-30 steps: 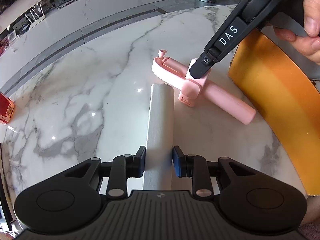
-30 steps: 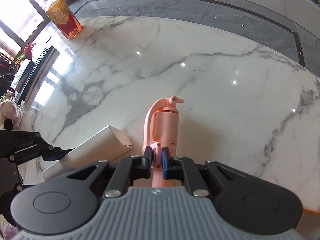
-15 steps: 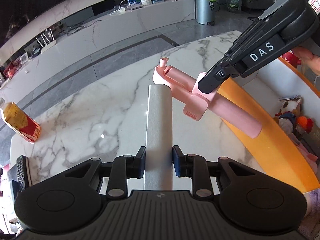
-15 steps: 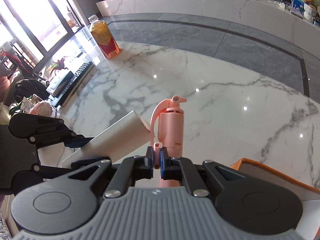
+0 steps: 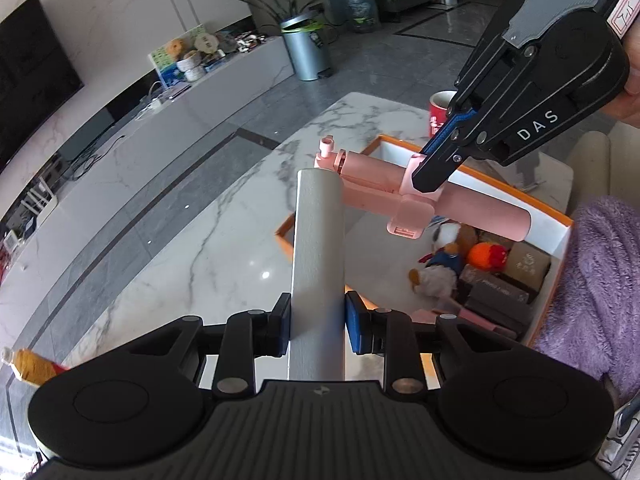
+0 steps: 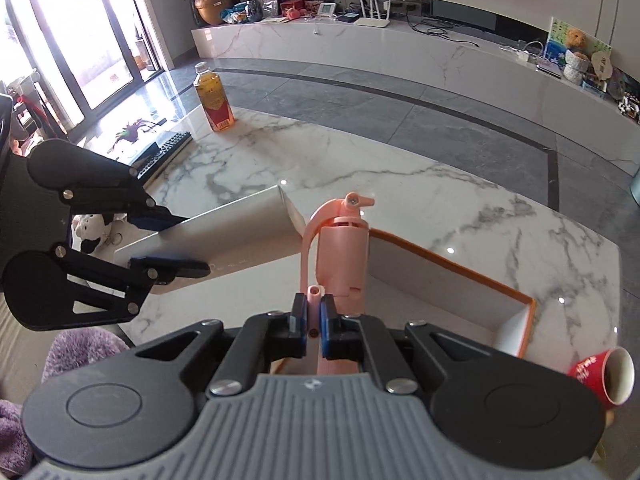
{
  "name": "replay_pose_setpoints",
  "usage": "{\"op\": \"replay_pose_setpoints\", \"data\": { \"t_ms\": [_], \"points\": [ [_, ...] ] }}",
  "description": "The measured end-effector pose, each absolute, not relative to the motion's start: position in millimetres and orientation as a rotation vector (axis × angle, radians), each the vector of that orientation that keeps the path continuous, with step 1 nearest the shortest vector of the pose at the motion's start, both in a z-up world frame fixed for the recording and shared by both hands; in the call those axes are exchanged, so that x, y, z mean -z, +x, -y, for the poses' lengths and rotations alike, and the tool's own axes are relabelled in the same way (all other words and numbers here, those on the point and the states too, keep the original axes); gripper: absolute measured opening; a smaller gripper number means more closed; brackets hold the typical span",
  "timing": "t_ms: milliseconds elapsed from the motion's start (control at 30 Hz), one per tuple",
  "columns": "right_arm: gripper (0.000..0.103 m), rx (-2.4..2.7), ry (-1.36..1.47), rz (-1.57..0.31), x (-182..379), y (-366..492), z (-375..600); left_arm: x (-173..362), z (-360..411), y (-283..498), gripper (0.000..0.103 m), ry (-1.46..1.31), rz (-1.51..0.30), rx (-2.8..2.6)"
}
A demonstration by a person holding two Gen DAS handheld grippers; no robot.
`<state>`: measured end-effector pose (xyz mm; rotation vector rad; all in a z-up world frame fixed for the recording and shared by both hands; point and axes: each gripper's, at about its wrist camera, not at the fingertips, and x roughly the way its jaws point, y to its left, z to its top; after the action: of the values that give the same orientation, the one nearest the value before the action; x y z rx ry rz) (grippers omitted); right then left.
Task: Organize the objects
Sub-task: 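Lift the white box and pink selfie stick and carry them over the orange box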
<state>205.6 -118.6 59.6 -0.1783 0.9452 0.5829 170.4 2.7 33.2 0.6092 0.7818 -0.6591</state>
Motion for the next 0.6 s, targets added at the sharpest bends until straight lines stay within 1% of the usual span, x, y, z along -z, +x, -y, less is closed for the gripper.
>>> {"op": "replay_pose_setpoints", "data": {
  "t_ms": [233, 400, 600],
  "points": [
    [0.006, -0.497, -0.181, -0.967, -52.3, 177.3, 184.1, -10.9, 65.0, 165.5, 0.032, 0.707, -0.781, 0.773],
    [0.006, -0.468, -0.189, -0.977, -44.2, 176.3, 214.7, 13.8, 105.8, 182.5, 0.032, 0.842, -0.792, 0.798],
    [0.006, -0.462, -0.188, -1.014, -30.3, 194.7, 232.6, 41.8, 132.7, 197.2, 0.032, 0.985, -0.787, 0.820]
  ]
}}
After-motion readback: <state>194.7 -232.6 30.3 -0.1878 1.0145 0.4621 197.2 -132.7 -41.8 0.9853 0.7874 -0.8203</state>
